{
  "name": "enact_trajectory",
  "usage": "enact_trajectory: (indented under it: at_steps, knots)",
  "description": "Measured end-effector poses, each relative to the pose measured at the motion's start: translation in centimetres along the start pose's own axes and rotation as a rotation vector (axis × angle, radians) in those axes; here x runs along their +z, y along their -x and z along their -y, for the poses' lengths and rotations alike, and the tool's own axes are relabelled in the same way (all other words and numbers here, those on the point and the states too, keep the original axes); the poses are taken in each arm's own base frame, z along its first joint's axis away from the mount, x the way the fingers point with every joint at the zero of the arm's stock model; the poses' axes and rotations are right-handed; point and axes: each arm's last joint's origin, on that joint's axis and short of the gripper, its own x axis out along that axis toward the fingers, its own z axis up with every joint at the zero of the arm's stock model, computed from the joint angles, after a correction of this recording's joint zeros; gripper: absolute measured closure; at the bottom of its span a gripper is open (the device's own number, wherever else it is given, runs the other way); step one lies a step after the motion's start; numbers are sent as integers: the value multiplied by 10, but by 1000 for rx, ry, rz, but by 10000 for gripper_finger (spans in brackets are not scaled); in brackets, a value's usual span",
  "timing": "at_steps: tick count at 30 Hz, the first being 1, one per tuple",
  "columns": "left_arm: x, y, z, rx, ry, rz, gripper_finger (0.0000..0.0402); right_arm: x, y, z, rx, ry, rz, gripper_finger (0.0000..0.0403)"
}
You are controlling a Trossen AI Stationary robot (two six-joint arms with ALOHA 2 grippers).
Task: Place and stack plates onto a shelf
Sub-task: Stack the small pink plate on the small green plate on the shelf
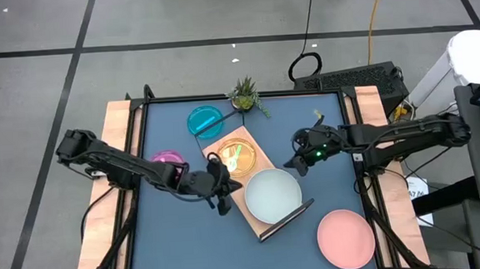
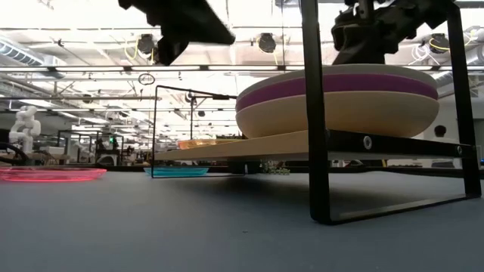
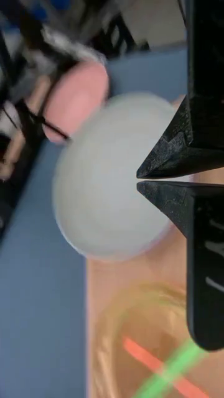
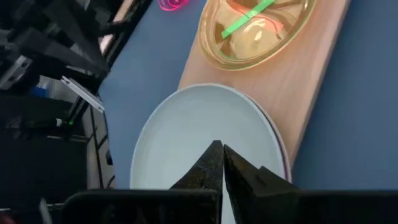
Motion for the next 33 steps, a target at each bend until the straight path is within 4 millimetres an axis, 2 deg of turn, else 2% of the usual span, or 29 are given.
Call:
enact_trajectory:
  at_steps: [3, 6, 11, 17, 22, 25, 28, 33]
  knots:
    - [0, 0, 1, -36, -32, -20, 378, 0, 7, 0, -8, 1, 29, 403]
    - [-2, 2, -6, -2, -40, -72, 378, 0, 10, 0, -12, 5, 35, 403]
    - [11, 33, -15, 29, 54, -83, 378, -6, 13, 7, -89, -31, -10, 403]
    - [7, 75, -32, 153, 180, -203, 378, -6, 16, 6, -80, -15, 1, 403]
    - [0, 91, -39, 221, 216, -284, 378, -6, 17, 7, -97, 11, 9, 403]
    - [-6, 94, -40, 286, 353, -303, 378, -7, 18, 7, -109, 17, 11, 403]
    - [-15, 92, -39, 355, 571, -306, 378, -7, 19, 8, -113, 21, 7, 403]
    - [-42, 92, -35, 444, 876, -309, 378, -8, 19, 9, -125, 7, -3, 403]
